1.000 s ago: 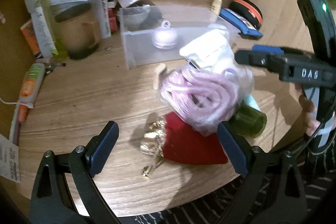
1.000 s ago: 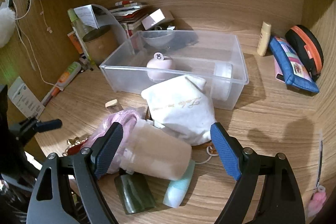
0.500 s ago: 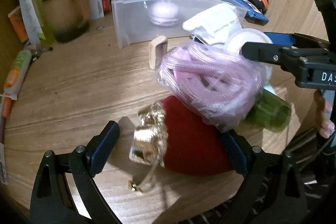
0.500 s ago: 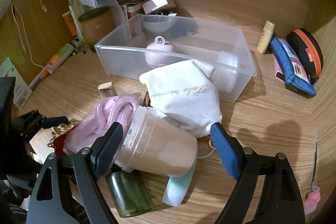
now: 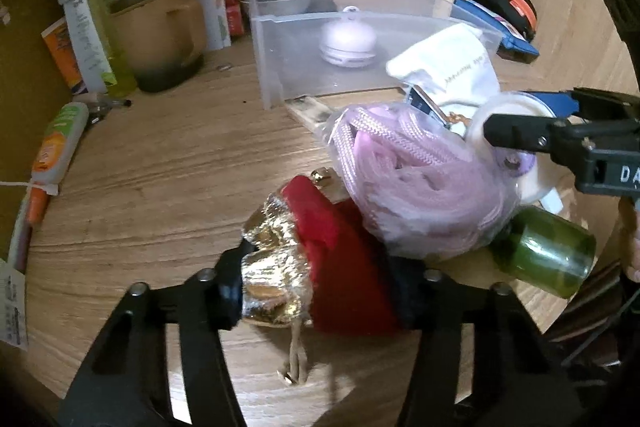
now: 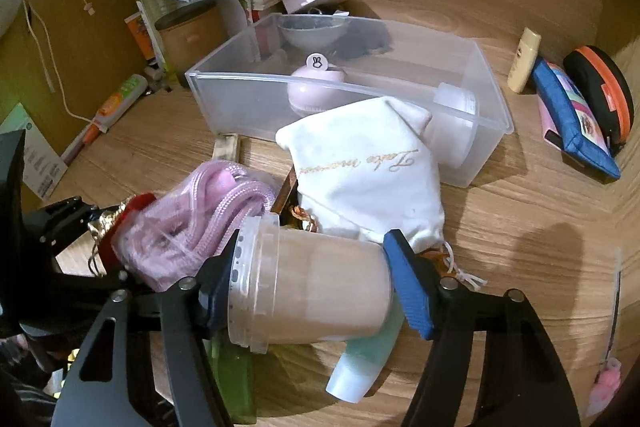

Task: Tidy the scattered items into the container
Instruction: 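Grasp the red velvet pouch with the left gripper while the right grasps the tan cup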

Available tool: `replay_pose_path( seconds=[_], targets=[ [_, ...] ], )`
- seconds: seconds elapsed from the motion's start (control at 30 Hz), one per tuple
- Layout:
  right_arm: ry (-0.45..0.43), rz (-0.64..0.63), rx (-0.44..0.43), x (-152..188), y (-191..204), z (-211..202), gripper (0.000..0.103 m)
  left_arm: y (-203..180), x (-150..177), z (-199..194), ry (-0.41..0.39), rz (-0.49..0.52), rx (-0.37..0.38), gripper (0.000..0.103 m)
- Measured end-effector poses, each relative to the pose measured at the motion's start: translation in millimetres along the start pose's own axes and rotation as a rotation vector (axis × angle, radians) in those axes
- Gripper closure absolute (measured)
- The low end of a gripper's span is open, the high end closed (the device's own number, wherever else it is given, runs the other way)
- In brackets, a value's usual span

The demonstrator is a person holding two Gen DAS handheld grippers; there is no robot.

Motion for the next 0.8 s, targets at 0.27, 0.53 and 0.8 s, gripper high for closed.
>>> replay_pose_path(
  seconds=[0.27, 0.53, 0.8],
  targets=[
    [-0.019, 0.012, 0.006, -2, -3, 0, 0.039, 21, -7, -1, -0.002, -0.044, -0.061, 0.077],
    [-0.031, 0.032, 0.004, -4, -6, 0, 0.039, 46, -16, -6, -0.026, -0.091, -0.108, 0.079],
    [-0.055, 0.051, 0.001, -12, -9, -4, 0.039, 51, -31, -13, -0.055, -0.130, -0.083, 0.079]
  ],
)
Point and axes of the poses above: each gripper's, at about its wrist camera, not at the fingertips, and z roughly the way its jaws point, y to its left, x to its underside, the point moved 7 cm from there along z, roughly the way its jaws point, and after that the axes turned 12 degrees about -y, right-handed, at the moved point
